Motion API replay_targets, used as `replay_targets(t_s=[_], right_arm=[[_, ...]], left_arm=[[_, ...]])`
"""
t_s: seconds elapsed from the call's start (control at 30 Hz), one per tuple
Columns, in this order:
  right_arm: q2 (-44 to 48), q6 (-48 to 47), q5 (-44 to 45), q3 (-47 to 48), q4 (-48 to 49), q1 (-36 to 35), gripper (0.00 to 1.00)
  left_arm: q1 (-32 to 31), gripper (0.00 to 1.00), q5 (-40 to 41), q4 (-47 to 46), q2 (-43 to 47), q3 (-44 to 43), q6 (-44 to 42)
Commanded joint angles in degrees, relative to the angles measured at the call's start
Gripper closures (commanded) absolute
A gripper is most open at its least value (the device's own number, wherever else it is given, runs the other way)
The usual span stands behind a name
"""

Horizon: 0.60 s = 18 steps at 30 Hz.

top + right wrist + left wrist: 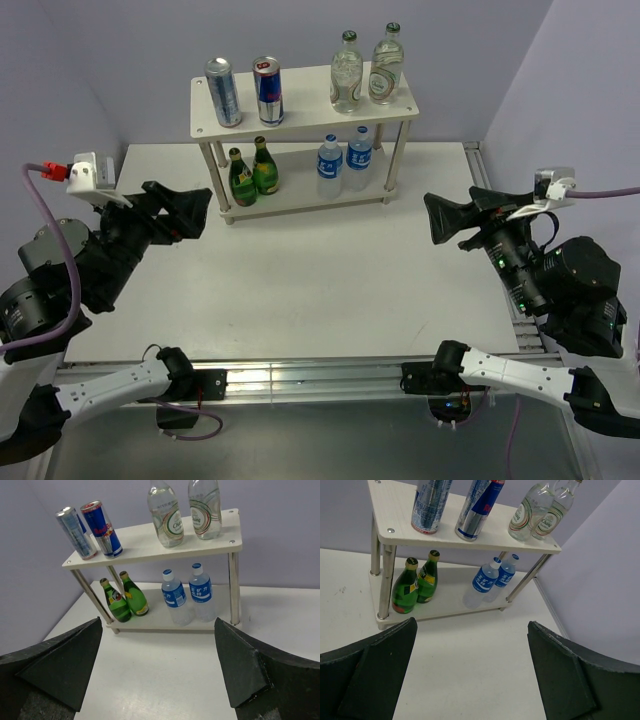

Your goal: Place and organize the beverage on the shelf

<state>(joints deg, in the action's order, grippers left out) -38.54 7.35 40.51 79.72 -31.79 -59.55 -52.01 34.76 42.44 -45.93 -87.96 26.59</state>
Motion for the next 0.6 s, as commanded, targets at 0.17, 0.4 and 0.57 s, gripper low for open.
replay_targets(t_s=[0.17, 0.4, 0.57], right_arm=[[0.8, -1.9, -5.3, -1.2, 1.4, 0.0, 0.00], [1.4, -2.4, -6.9, -2.0, 2.4, 0.0, 0.00], [1.4, -1.8, -6.8, -1.8, 2.2, 0.0, 0.00]], left_arm=[[-0.2, 0.01, 1.4, -2.3, -1.4, -0.3, -1.9], [-0.2, 0.01, 1.6, -3.1, -2.1, 0.3, -2.0], [-0.2, 0.01, 1.9, -3.9, -2.1, 1.0, -2.2]])
